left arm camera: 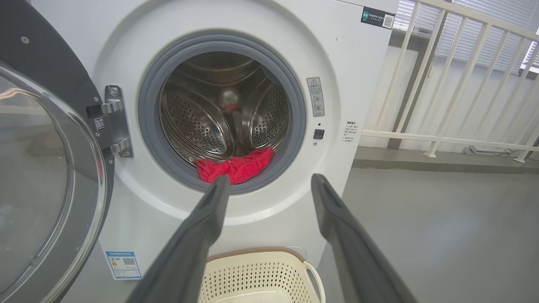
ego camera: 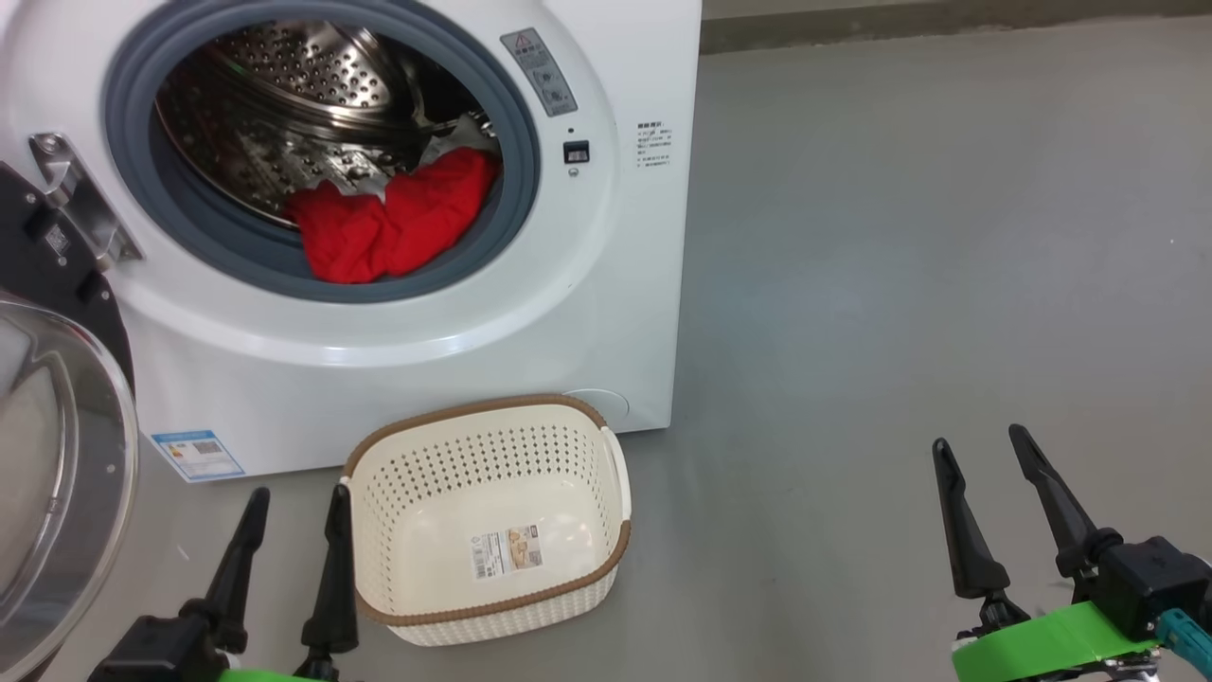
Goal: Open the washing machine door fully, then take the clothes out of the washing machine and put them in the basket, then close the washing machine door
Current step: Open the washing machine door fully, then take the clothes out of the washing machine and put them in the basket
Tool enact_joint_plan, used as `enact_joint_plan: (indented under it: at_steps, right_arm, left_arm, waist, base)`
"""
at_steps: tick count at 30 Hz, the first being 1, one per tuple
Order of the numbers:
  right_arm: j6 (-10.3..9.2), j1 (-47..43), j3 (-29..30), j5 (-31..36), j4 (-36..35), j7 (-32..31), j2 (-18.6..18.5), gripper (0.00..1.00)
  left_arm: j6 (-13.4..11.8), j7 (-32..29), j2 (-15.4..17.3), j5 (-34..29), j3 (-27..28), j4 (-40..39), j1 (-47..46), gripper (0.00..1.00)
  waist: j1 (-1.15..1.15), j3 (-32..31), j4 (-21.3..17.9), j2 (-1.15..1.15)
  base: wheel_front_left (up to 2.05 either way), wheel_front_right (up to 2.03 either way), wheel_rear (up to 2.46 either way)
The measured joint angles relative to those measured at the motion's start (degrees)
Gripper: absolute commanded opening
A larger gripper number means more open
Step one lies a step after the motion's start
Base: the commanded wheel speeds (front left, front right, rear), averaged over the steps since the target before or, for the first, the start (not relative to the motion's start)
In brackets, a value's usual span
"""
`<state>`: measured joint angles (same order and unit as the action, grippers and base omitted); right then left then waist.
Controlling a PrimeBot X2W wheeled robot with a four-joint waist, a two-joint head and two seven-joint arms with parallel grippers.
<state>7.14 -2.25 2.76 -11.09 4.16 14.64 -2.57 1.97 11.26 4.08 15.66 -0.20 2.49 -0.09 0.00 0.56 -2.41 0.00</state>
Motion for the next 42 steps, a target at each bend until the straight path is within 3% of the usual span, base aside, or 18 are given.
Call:
enact_joint_plan:
  at_steps: [22,42]
  right_arm:
    - [0.0,-0.17,0.51,0.09,-1.11,0.0,0.16,1.0]
    - [0.0,-0.16,0.49,0.09,-1.14,0.0,0.19,1.0]
  left_arm:
    - [-1.52,-0.09,0.98,-0.04,-0.33,-0.8,1.19,1.0]
    - [-2.53,0.0,1.45,0.55,-1.11,-2.81,1.18,1.0]
  waist:
    - [0.0,-0.18,0.54,0.0]
    - [0.0,0.78,0.93,0.0]
  base:
    - [0.12,-0.12,0.0]
    - [1.5,-1.5,0.0]
